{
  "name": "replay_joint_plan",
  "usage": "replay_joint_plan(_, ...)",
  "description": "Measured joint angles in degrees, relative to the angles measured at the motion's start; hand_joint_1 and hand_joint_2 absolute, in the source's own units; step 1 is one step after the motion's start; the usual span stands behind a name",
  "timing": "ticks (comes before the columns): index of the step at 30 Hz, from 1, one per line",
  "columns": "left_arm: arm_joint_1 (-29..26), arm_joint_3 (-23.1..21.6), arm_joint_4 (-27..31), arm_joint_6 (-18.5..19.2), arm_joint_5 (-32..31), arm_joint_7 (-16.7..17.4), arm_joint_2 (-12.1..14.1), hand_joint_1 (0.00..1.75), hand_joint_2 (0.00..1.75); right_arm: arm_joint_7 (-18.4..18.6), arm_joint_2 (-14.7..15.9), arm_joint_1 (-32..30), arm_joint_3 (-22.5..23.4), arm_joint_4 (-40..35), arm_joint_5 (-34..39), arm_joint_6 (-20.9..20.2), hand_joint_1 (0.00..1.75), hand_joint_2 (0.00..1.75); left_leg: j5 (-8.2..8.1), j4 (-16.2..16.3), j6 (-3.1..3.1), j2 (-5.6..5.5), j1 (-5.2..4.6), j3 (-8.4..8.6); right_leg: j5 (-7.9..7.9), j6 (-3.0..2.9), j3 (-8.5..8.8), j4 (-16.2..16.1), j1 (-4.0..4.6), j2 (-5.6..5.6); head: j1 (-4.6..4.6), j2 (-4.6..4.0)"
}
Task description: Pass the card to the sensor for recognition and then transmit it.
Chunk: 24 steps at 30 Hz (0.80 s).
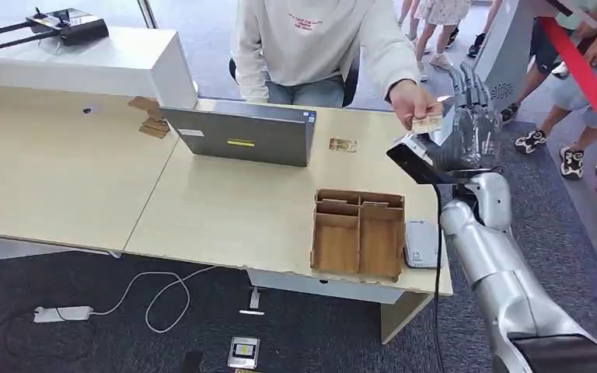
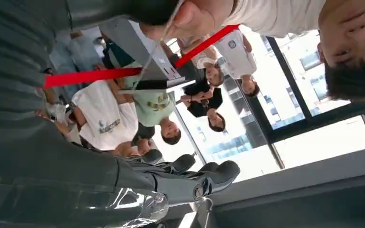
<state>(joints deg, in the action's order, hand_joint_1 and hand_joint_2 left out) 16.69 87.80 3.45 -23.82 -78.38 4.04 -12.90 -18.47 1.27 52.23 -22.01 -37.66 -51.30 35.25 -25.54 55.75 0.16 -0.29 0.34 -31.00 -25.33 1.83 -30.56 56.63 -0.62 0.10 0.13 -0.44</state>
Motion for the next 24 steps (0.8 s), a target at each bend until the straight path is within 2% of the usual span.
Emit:
replay_joint_plan(6, -0.4, 0.0, 0.0, 0.5, 0.3, 0.0, 0.9, 0.0, 0.0, 0.1, -0.3, 0.0, 0.0, 0.0, 0.4, -0.3, 1.75, 1.75, 0.0, 0.0, 0.0, 0.0, 0.0, 0.0, 0.0, 0.0, -0.01, 0.0, 0.0, 0.0, 0.0, 0.0)
replay_joint_plan(24, -0.5, 0.0, 0.0, 0.0, 0.3, 0.0, 1.2, 0.0, 0.0, 0.1, -0.3, 0.0, 0.0, 0.2, 1.6, -0.4, 1.75, 1.75, 0.0, 0.0, 0.0, 0.0, 0.0, 0.0, 0.0, 0.0, -0.01, 0.0, 0.0, 0.0, 0.0, 0.0)
